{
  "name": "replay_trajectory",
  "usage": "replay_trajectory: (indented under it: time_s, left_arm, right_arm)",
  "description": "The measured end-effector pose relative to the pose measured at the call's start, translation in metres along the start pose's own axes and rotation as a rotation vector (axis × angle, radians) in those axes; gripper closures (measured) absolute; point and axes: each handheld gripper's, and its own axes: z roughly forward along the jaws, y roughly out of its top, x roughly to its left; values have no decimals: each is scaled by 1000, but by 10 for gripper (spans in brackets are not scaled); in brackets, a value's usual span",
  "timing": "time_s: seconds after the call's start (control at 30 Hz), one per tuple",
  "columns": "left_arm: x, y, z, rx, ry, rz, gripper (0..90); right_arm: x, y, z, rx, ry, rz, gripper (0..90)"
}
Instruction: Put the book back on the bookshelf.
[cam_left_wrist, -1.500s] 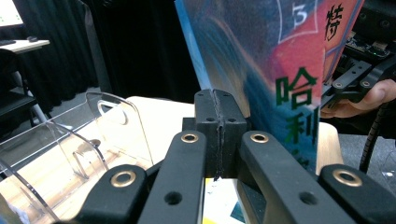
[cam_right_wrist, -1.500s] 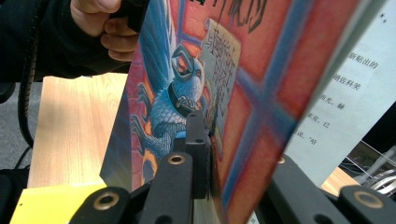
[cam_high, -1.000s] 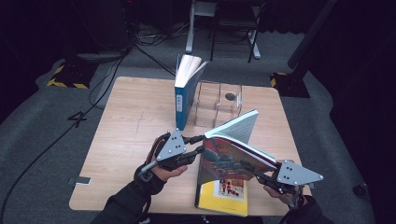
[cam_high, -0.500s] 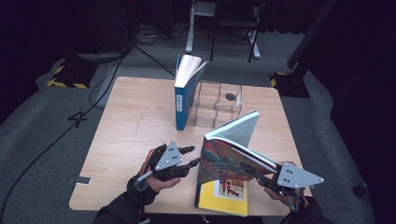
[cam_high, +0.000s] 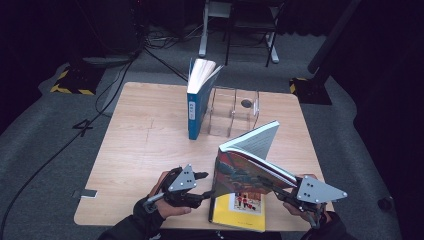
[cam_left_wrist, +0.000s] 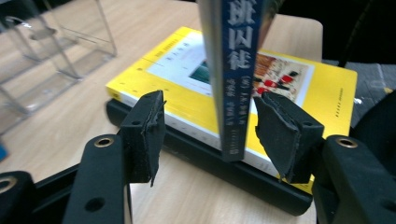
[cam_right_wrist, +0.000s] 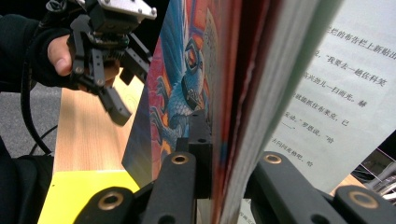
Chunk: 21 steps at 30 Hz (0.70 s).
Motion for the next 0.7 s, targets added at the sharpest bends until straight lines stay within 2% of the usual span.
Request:
replay_trajectory:
  time_s: [0.07,0.17,0.3,0.53,0.7]
  left_arm:
    - [-1,1,5,0,-9,0,418]
    - [1,7,6,-36,-25,-14,419]
    - [3,24,2,-116,-33,-11,421]
    - [2,60,0,-203,-41,55,422]
    - [0,86,-6,-245,-52,106,422]
  right_arm:
    - [0,0,0,1,1,1,830]
    - [1,0,-1,1,3,2,830]
    - [2,0,-2,2,5,-4,830]
    - [3,0,-3,-1,9,-5,827]
    - [4,-1,-4,0,15,-1,826]
